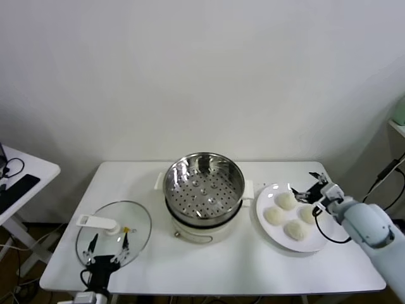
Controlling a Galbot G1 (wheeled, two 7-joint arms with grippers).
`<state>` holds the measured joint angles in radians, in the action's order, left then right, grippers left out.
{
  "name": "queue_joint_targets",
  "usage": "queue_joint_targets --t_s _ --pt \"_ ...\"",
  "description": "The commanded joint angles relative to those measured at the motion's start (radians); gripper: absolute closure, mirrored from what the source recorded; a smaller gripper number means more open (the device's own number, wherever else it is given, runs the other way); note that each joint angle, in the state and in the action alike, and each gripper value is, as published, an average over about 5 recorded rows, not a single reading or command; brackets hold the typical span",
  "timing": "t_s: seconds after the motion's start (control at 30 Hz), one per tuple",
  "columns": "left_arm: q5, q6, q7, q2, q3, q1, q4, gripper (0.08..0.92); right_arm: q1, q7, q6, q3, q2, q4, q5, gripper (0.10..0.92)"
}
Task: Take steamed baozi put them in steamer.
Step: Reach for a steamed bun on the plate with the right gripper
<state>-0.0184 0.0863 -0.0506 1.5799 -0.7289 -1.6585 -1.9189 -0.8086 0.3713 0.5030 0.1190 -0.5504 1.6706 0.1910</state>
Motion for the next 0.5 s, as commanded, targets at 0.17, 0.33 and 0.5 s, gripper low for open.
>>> queue_joint_targets --t_s 0.17,0.33,0.5 --pt "-0.017 0.007 0.0 0.003 0.004 -0.002 0.014 0.177 0.548 0.356 -0.151 -0.544 0.15 -0.229 -0.073 0.203" --pt "-0.023 0.012 0.0 0.001 -0.002 -0.005 0.019 0.177 0.819 0.464 -0.215 -0.834 0.107 -0.335 -0.047 0.203" --pt "-0.027 0.017 0.001 0.0 -0.004 -0.009 0.028 0.177 1.017 0.55 -0.261 -1.085 0.038 -0.43 -0.002 0.203"
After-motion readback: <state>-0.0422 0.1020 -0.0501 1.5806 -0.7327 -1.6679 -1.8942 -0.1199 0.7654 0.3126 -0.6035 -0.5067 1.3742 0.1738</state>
